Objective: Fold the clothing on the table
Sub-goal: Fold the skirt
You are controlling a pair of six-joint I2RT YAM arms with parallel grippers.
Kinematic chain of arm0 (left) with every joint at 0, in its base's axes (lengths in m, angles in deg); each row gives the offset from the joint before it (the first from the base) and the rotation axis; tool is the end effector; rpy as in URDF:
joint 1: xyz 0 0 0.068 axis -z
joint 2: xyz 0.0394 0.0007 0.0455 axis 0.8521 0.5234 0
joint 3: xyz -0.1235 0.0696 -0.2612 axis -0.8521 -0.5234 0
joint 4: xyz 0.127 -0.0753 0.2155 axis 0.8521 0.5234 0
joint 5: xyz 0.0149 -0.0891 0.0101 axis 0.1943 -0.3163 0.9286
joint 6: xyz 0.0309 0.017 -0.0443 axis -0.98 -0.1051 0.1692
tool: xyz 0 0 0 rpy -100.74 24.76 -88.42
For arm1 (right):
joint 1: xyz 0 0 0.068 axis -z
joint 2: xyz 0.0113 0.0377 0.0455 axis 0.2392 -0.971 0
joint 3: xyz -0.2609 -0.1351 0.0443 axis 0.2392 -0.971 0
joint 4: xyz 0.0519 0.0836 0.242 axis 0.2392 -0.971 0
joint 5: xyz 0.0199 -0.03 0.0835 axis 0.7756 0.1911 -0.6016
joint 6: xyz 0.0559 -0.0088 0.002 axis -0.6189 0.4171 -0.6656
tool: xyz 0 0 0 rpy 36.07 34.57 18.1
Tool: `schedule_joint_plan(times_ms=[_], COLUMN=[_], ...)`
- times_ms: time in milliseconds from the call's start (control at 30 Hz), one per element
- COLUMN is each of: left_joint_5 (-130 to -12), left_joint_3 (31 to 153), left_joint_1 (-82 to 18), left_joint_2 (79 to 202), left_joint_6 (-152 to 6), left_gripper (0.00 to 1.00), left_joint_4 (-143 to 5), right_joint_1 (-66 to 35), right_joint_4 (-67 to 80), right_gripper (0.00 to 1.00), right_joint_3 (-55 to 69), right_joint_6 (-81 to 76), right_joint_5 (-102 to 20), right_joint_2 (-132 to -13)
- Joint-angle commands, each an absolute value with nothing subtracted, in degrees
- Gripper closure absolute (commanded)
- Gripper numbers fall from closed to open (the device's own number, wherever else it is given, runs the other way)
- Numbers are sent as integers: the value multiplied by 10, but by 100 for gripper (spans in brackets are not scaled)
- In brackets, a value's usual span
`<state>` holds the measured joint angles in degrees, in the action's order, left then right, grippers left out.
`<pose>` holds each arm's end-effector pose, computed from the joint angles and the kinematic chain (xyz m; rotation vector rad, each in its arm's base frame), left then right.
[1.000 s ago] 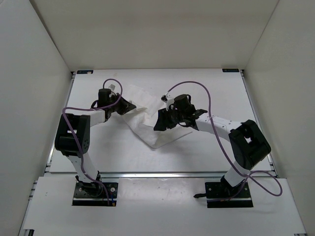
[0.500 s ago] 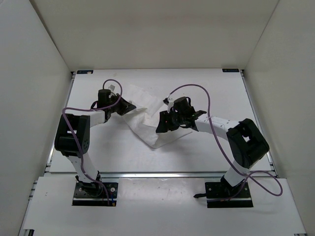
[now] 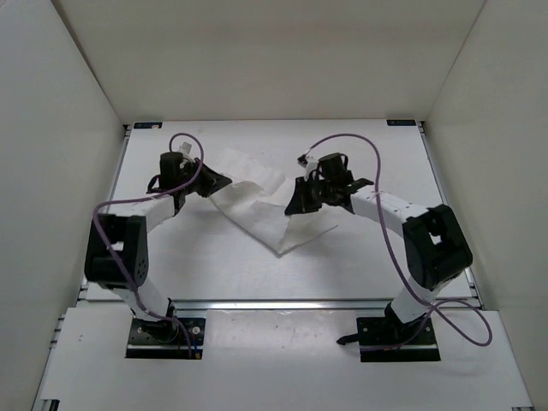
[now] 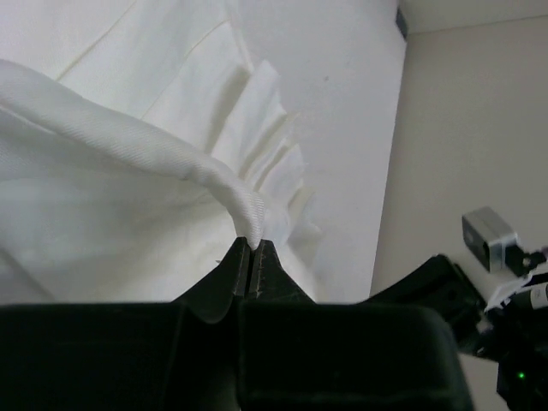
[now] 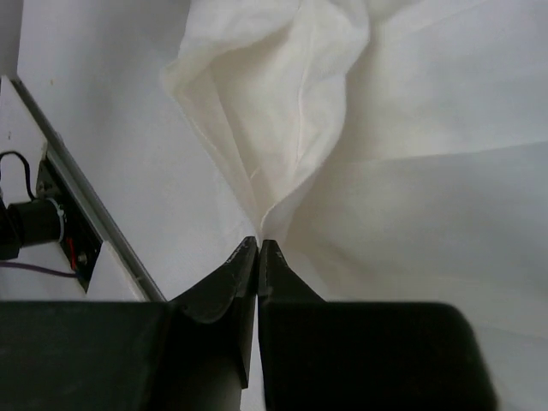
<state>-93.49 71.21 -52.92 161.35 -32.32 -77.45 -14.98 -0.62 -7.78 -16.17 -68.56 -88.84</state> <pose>0.3546 -0.0545 0.2082 -0.6021 2.2311 -1.1289 0.3107 0.1968 0.2279 -0.5005 2.3972 1.1223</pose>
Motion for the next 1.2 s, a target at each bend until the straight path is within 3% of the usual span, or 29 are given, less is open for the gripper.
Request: schedule_joint_plan(times_ms=[0,233,500,667,733,900,1167], left_joint_5=[-930,-910,-885,-876,-879,-893,-820], left_joint_3=[710,584,420,389,394,387,409], left_joint_1=[-531,-508,-462,-430,-430,-450,-499], left_joint_2=[1488,1266,996,859,844,914,1103], left_joint_6=[-344,-340,-293,-239,-230,-212,-234], left_gripper=[100,100,100,100,100,100,100], left_joint_4=[-752,-689,-579,-513,-501,-589,-726], right_joint_1=[-97,-38,-66,-46,-16,43,119], right_joint_4=[-57,-135,-245,-325,-353,-344,-188], right_gripper=[100,100,100,100,100,100,100], right_joint_3=[-26,-90,-209,-252,-255,-243,-172], right_joint_6=[-92,-47,-27,-41,-39,-19,-75], right_joint_5=[-660,-628,-600,-631,-649,-664,-670], right_joint_2=[-784,-630,-460,-335,-307,-368,-625])
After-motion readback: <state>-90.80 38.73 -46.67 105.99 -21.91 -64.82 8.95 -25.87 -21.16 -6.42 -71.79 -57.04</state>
